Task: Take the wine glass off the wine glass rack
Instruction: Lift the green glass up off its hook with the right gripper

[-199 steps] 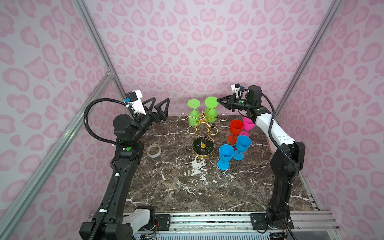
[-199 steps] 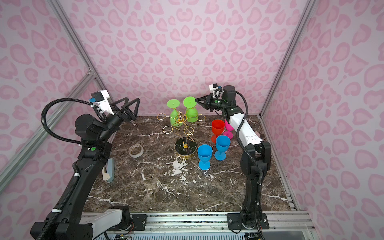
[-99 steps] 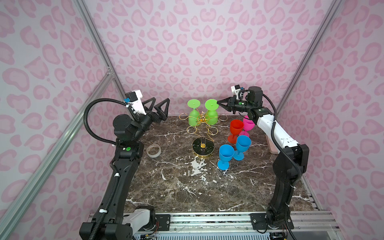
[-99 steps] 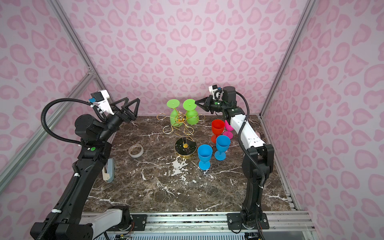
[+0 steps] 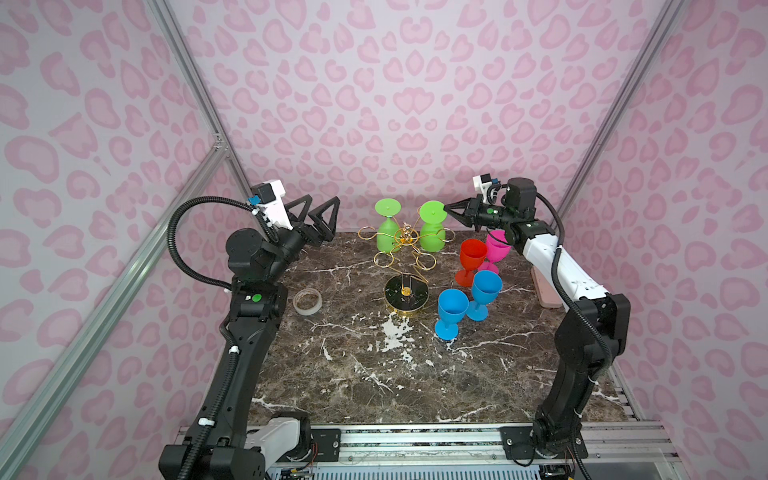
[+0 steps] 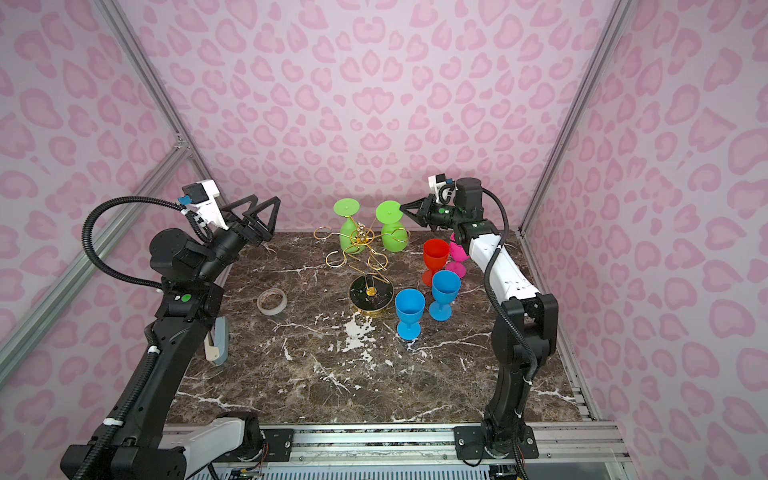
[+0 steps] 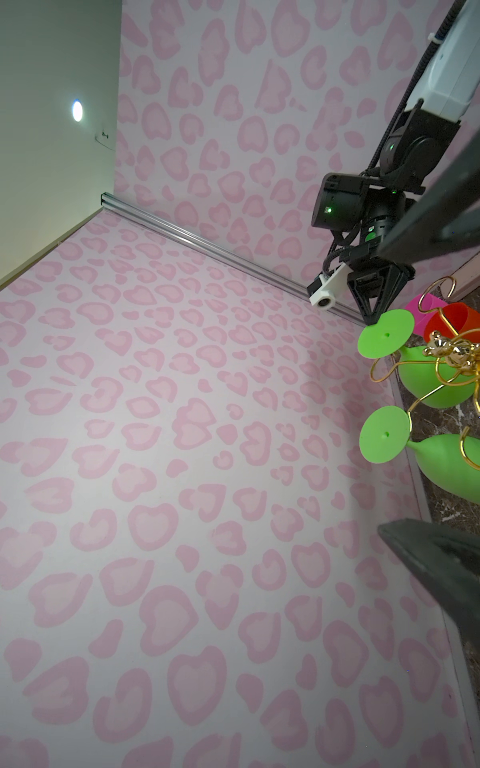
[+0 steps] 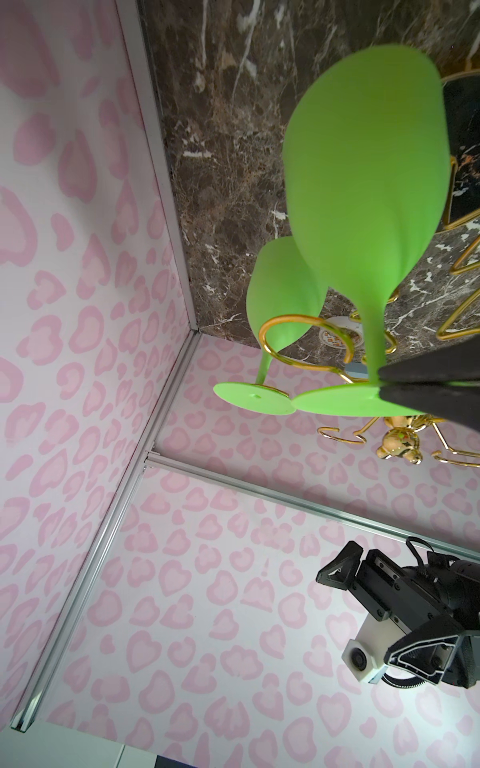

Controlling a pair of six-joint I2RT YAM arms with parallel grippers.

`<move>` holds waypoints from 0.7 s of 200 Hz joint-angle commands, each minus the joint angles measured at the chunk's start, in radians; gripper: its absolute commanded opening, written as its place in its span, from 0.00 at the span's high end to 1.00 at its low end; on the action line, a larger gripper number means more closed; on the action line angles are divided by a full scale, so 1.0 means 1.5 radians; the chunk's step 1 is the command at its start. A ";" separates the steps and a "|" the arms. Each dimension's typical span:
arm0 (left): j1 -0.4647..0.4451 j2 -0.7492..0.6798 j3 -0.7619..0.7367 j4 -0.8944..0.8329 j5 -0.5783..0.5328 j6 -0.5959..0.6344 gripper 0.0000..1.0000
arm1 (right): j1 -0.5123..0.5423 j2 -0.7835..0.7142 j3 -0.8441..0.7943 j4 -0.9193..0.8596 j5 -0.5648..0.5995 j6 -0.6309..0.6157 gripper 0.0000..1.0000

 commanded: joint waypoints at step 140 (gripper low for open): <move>0.000 0.139 0.173 -0.002 0.262 -0.229 0.20 | -0.024 -0.084 0.149 -0.152 0.111 -0.218 1.00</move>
